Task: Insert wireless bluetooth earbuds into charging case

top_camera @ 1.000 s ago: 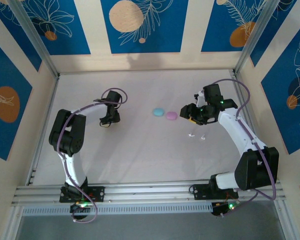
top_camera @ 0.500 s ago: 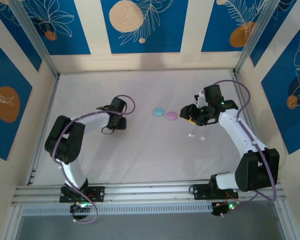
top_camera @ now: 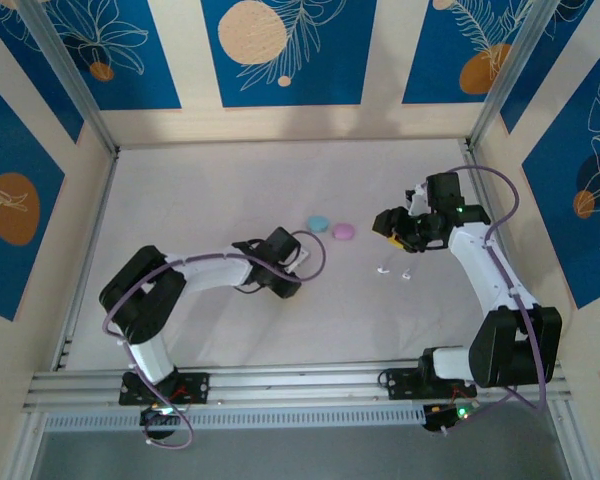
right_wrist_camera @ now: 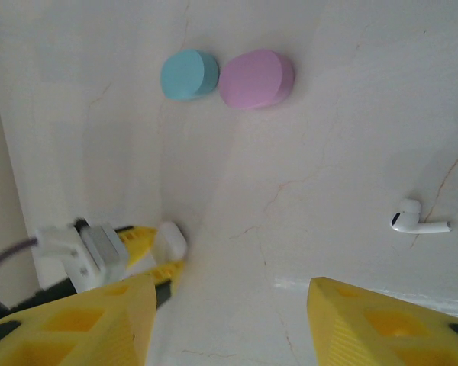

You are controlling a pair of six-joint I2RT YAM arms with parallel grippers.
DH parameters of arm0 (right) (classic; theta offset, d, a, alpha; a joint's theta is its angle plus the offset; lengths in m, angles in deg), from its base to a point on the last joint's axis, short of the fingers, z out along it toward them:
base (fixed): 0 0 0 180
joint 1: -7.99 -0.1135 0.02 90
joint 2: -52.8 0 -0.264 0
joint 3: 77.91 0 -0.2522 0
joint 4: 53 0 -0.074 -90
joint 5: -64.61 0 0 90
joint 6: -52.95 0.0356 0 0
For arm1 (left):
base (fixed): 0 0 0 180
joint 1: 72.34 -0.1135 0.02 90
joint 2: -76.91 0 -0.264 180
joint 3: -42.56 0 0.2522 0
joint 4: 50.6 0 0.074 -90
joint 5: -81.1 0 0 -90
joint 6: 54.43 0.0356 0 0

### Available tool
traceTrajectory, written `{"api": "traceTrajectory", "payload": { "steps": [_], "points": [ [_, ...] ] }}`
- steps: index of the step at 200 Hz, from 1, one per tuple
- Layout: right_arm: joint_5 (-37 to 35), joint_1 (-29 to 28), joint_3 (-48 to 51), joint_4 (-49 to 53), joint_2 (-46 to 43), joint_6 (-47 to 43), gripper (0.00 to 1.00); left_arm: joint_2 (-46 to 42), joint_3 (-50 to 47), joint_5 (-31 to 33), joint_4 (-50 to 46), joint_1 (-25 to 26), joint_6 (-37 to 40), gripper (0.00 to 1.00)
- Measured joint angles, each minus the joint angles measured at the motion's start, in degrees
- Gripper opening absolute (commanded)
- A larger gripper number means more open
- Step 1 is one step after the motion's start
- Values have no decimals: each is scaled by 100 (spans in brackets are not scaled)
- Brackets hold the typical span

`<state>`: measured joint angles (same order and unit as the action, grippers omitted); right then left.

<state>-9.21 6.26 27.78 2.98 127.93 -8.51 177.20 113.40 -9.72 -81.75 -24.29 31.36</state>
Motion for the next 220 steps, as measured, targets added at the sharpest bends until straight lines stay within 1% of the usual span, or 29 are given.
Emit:
{"api": "traceTrajectory", "payload": {
  "steps": [43,92,111,117,124,134,146,163,182,187,205,220],
  "points": [
    [175,184,267,-140,-35,63,55,-15,-26,-260,24,612,695,44],
    [201,199,573,-474,-271,39,55,0,2,-197,-155,1047,1377,49],
    [184,199,645,-579,-415,-26,55,-2,2,-103,-229,1106,1609,58],
    [184,199,671,-625,-463,-76,55,-9,2,-57,-256,1113,1681,63],
    [186,197,702,-682,-520,-149,55,-24,0,4,-289,1113,1749,71],
    [186,179,743,-767,-584,-282,55,-83,-26,103,-297,1110,1759,77],
    [127,85,785,-874,-686,-584,55,-271,-131,201,-256,1113,1797,85],
    [-33,-254,793,-1021,-870,-1200,55,-807,-422,315,-63,1110,1784,92],
    [-160,-815,793,-1209,-1097,-2227,58,-1565,-778,496,267,1086,1582,94],
    [-184,-1001,793,-1226,-1139,-2623,59,-1775,-883,555,426,1067,1502,95],
    [-269,-1558,793,-1213,-1121,-3893,58,-2621,-1390,780,990,951,1093,96],
    [-332,-1928,796,-1145,-933,-4732,55,-3377,-1930,1034,1445,774,632,99]
  ]
}}
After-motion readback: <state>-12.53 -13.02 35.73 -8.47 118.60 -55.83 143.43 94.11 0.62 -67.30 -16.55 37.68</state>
